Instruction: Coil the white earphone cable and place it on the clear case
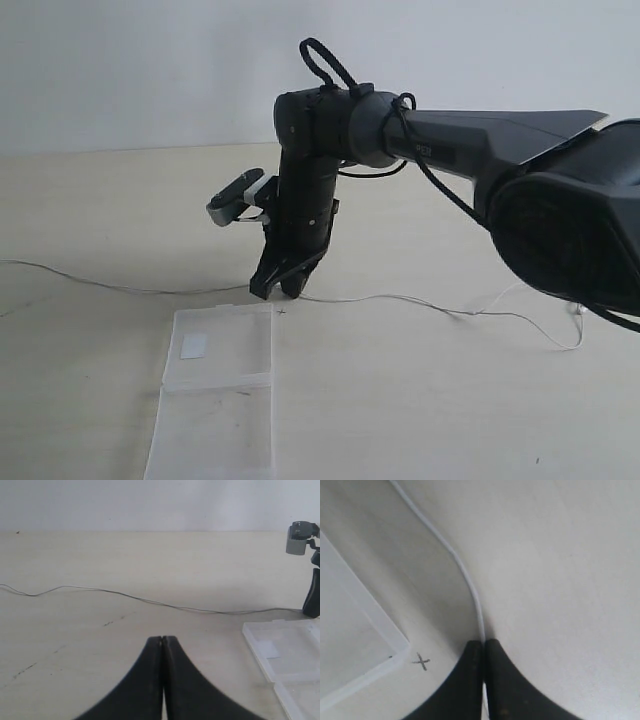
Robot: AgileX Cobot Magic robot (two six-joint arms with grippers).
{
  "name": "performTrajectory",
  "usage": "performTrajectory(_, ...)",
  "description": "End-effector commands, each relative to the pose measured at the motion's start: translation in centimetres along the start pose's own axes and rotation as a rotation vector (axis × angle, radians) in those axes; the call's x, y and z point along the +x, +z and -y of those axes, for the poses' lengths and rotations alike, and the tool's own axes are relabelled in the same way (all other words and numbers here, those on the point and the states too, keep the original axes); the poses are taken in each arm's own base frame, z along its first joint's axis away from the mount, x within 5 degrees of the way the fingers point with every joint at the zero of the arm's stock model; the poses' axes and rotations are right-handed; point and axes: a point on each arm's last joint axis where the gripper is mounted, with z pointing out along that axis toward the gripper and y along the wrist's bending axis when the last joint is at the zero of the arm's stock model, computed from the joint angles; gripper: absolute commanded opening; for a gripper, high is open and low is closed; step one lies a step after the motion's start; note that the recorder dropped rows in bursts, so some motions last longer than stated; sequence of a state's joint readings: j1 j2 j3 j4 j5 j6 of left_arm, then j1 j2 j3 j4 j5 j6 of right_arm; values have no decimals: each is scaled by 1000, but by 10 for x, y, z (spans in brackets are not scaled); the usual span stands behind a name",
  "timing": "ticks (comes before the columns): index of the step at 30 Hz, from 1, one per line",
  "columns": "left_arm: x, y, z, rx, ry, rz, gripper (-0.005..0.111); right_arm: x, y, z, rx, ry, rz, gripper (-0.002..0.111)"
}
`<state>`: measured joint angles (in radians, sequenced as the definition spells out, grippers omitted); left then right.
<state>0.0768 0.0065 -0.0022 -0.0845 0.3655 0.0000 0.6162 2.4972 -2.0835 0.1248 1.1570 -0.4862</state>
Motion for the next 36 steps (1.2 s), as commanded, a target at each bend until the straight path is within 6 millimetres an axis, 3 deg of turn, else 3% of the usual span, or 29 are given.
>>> performTrajectory(1, -1, 0, 0, 0, -8, 15, 0, -5, -36, -2, 37, -13, 72, 0)
performTrajectory(6, -1, 0, 0, 0, -8, 15, 0, -9, -114, -15, 68, -23, 246, 0)
performTrajectory(7, -1, 0, 0, 0, -8, 15, 0, -6, -155, -25, 64, -22, 340, 0)
performTrajectory(8, -1, 0, 0, 0, -8, 15, 0, -5, -173, -30, 60, -31, 384, 0)
performTrajectory(9, -1, 0, 0, 0, -8, 15, 0, 4, -220, -45, 55, -66, 493, 0)
performTrajectory(10, -1, 0, 0, 0, -8, 15, 0, 10, -244, -53, 63, -82, 547, 0)
performTrajectory(11, -1, 0, 0, 0, -8, 15, 0, 26, -290, -66, 123, -119, 649, 0)
performTrajectory(12, -1, 0, 0, 0, -8, 15, 0, 33, -307, -70, 156, -134, 689, 0)
performTrajectory(13, -1, 0, 0, 0, -8, 15, 0, 52, -346, -80, 251, -154, 776, 0)
performTrajectory(14, -1, 0, 0, 0, -8, 15, 0, 61, -360, -83, 298, -161, 803, 0)
performTrajectory(16, -1, 0, 0, 0, -8, 15, 0, 100, -412, -94, 507, -179, 880, 0)
performTrajectory(20, -1, 0, 0, 0, -8, 15, 0, 135, -454, -109, 664, -188, 979, 0)
performTrajectory(24, -1, 0, 0, 0, -8, 15, 0, 145, -473, -112, 764, -194, 1073, 0)
performTrajectory(36, -1, 0, 0, 0, -8, 15, 0, 143, -484, -109, 863, -189, 1153, 0)
